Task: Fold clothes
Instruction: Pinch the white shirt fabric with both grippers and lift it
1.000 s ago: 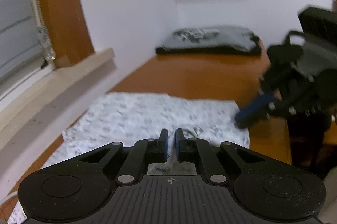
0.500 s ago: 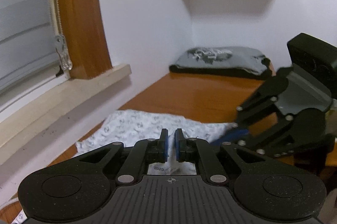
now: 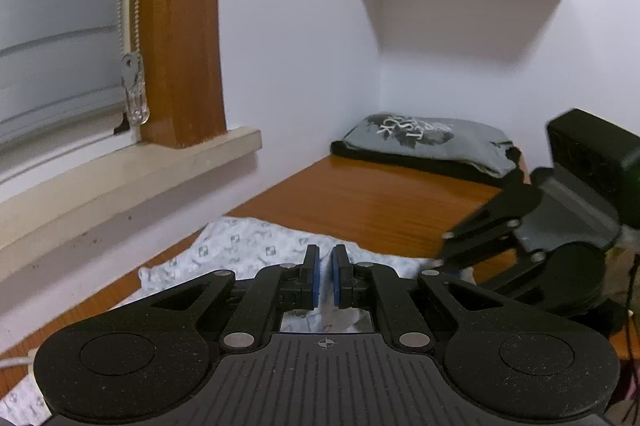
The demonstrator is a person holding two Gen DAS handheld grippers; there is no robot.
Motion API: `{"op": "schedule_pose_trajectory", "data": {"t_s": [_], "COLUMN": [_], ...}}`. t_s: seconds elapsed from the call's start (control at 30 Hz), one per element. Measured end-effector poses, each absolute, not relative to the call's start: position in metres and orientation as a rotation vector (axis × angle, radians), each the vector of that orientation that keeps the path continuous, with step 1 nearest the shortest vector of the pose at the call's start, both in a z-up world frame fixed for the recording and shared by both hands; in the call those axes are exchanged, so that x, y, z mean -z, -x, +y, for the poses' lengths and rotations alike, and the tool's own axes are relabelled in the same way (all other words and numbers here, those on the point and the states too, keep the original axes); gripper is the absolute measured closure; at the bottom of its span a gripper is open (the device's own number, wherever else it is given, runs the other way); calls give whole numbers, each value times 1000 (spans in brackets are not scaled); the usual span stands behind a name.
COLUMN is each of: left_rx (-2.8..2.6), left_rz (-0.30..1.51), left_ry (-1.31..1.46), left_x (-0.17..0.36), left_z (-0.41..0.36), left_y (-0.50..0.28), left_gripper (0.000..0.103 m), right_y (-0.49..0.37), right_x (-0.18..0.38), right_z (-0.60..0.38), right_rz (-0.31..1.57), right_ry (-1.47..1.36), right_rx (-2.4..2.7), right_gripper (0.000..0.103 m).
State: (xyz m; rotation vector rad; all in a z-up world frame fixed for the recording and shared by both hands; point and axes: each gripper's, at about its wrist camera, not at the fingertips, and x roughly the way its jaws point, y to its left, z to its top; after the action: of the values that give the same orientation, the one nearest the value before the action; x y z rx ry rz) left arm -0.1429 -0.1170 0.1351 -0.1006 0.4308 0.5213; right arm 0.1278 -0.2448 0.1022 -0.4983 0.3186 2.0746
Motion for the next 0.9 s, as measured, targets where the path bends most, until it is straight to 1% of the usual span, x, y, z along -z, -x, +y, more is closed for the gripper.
{"op": "schedule_pose_trajectory", "data": {"t_s": [0.13, 0.23, 0.47, 0.6, 0.77, 0.9], "left_rx": [-518, -514, -515, -513, -482, -442], "left_rz": [418, 416, 398, 382, 394, 426], "left_ry": [112, 115, 122, 130, 158, 190], "left_x": [-136, -136, -140, -144, -132, -115], "left_z": [-118, -119, -118, -118, -124, -131], "left_y": [146, 144, 142, 142, 145, 148], "left_gripper": [96, 96, 96, 96, 96, 96], "right_y": [-151, -147, -115, -108, -110, -111], "right_x": [-106, -98, -96, -104, -108, -81], "right_z": [-269, -274, -254, -229, -214, -230], "right_rz": [333, 323, 177, 144, 191, 243], "right_ry": [517, 617, 683, 630, 521, 613], "right_rx": [-2082, -2088, -2070, -2026, -2008, -2030], "right_gripper": [93, 93, 93, 93, 93, 92]}}
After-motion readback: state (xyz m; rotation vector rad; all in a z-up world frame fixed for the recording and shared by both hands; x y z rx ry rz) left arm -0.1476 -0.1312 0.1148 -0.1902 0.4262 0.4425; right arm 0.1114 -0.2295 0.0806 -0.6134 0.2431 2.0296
